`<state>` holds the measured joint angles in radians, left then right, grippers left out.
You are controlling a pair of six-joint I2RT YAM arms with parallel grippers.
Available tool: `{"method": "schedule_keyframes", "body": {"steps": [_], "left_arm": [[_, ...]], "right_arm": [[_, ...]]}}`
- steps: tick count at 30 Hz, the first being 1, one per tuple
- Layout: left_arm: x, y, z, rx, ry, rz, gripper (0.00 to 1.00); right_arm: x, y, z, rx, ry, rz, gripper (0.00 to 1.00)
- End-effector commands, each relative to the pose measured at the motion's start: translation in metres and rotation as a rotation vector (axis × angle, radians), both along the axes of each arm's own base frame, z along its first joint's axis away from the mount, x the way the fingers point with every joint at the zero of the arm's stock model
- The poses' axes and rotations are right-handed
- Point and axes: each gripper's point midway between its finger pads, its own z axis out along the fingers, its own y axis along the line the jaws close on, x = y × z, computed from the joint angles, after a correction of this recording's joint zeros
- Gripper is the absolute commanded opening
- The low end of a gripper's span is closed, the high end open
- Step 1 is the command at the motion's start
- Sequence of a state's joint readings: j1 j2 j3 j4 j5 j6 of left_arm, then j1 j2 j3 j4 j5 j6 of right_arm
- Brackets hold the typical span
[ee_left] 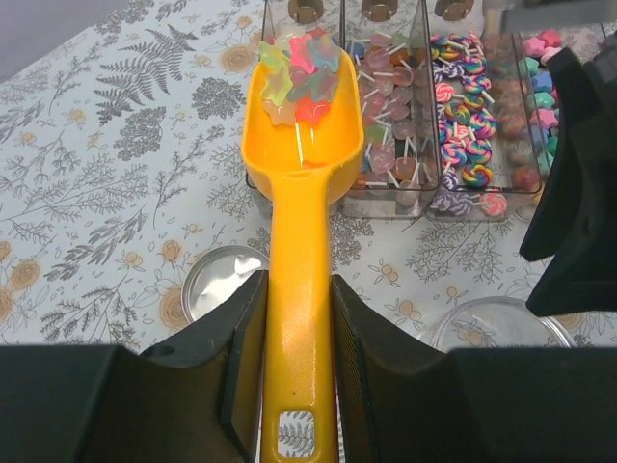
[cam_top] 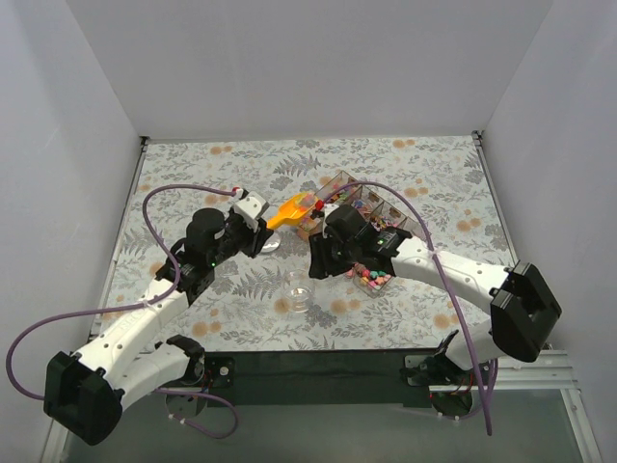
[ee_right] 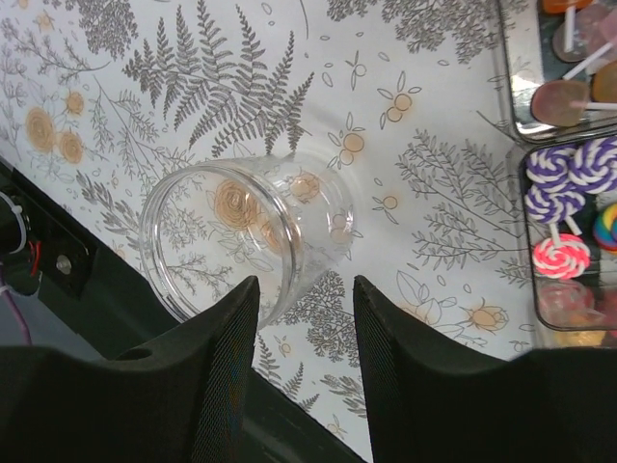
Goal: Pack the candies
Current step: Move the packing bottle to the center of the board.
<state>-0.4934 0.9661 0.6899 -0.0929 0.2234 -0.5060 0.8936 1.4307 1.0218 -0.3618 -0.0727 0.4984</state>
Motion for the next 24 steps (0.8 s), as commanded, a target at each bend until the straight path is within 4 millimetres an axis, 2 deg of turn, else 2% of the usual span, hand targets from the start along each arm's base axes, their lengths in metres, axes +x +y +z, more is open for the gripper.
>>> {"method": "schedule_keyframes", "body": {"steps": [1,8,14,20,24], "left_arm": [[0.0,0.005,0.019,-0.039,-0.081,0.02,0.0],[-0.001,0.004,0.022,-0.056,-0.097,0.016,0.0],[-0.003,0.004,0.023,-0.061,-0.099,0.01,0.0],[-0.002,0.004,0.022,-0.06,-0.099,0.013,0.0],[-0.002,0.004,0.022,-0.058,-0.101,0.011,0.0]], "right_arm": [[0.001,0.018,0.013,0.025,-0.019,0.001,0.5],[0.002,0.027,0.0,-0.04,-0.022,0.011,0.48],[0.01,0.024,-0.008,-0.15,-0.076,-0.009,0.43],[0.013,0.023,-0.007,-0.247,-0.129,0.005,0.3],[0.013,0.023,-0.007,-0.287,-0.161,0.013,0.13]]}}
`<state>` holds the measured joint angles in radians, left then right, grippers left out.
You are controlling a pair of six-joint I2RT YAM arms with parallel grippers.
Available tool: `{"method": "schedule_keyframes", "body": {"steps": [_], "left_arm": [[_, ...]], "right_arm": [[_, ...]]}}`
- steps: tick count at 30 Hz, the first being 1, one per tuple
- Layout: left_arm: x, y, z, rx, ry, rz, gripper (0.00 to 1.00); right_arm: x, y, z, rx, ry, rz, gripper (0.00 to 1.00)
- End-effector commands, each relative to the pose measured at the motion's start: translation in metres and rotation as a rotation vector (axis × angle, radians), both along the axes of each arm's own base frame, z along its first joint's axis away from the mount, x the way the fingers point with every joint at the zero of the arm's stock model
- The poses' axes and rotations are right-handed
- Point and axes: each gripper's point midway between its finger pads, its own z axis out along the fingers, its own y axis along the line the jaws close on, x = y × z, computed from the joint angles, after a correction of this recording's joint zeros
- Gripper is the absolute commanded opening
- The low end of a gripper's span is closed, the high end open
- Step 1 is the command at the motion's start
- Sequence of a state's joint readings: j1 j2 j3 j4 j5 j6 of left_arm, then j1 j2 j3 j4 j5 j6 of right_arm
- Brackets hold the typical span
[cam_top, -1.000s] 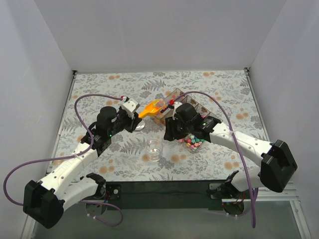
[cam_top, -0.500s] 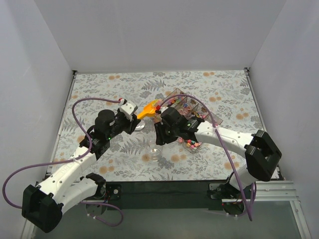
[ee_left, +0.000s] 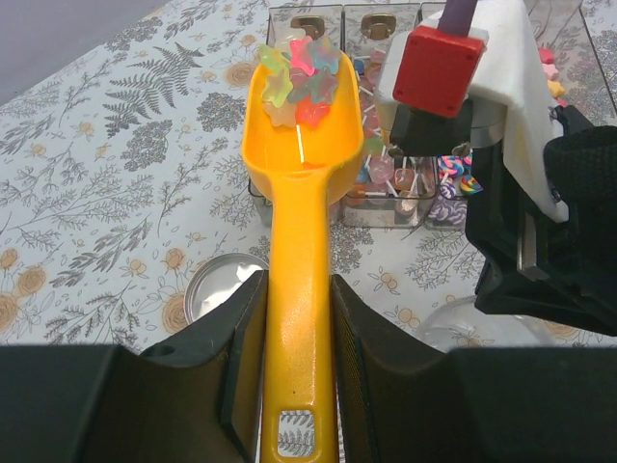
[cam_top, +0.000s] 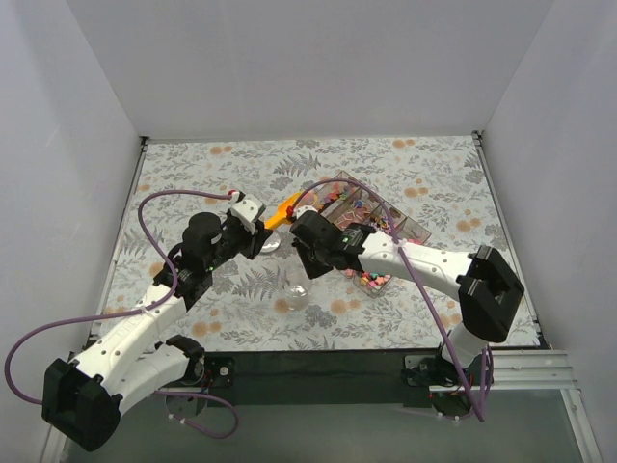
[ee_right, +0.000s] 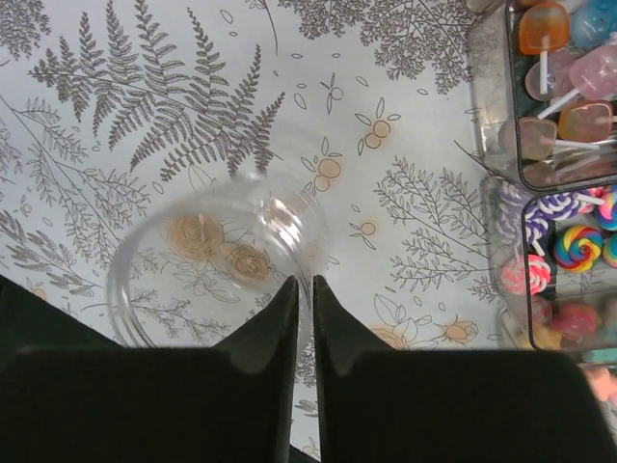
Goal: Pack the candies
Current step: Move the packing bottle to the center of the board.
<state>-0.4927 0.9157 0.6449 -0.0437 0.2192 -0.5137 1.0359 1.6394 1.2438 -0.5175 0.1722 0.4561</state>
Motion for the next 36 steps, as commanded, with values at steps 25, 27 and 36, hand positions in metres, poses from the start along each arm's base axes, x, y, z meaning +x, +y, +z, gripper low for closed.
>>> {"method": "schedule_keyframes", "body": {"steps": [25,27,36], "left_arm": [[-0.005,0.002,0.02,-0.034,-0.076,-0.009,0.0],[-0.006,0.003,0.021,-0.035,-0.08,-0.01,0.0],[-0.012,0.005,0.026,-0.042,-0.081,-0.011,0.0]], "right_arm": [[0.048,-0.057,0.011,-0.373,-0.275,-0.077,0.02],[0.05,-0.059,0.01,-0.379,-0.275,-0.084,0.02],[0.049,-0.06,0.022,-0.329,-0.271,-0.098,0.29]]}}
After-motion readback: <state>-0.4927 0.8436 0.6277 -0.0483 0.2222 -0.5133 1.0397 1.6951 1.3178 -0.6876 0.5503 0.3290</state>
